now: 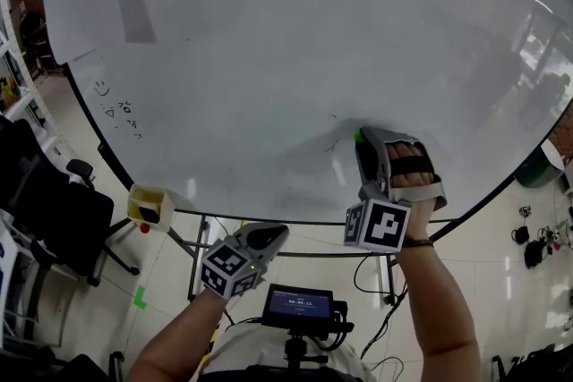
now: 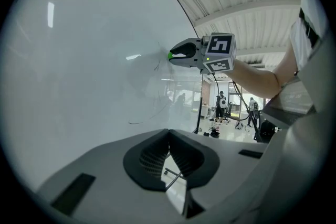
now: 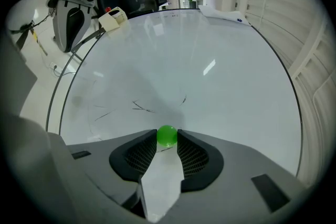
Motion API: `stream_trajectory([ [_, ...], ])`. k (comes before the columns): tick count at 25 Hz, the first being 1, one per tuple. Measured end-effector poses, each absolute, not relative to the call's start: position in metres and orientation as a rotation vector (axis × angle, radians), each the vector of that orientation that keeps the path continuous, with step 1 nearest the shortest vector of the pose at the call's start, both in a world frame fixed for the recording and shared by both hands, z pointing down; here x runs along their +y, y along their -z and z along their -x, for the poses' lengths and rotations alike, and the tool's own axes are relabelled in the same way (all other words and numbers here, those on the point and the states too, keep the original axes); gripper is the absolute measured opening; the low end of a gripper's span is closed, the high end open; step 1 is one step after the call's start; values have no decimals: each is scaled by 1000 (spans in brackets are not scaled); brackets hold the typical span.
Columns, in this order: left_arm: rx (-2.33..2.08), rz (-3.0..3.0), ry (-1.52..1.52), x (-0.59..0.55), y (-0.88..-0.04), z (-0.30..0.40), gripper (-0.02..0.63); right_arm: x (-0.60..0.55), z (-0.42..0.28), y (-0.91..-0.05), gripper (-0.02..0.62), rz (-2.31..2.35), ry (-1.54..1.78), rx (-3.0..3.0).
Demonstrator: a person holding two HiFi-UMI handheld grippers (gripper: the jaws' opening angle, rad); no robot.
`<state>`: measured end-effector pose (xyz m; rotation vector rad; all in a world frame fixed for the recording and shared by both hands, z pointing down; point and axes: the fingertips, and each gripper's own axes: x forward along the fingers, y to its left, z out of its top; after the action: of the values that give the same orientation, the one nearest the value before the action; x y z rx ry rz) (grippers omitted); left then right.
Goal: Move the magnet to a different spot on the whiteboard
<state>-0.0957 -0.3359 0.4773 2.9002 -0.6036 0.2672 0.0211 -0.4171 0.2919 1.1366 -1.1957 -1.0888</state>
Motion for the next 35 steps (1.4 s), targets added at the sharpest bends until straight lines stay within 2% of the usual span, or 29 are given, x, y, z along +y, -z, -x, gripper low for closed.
stream_trajectory([
  [21, -645, -2889, -241, -291, -457, 56, 34, -353, -54, -310, 146, -840, 1284, -1040],
  [35, -661, -2882, -267, -242, -453, 23, 34, -294, -117, -299, 146, -1074, 1081, -1259],
])
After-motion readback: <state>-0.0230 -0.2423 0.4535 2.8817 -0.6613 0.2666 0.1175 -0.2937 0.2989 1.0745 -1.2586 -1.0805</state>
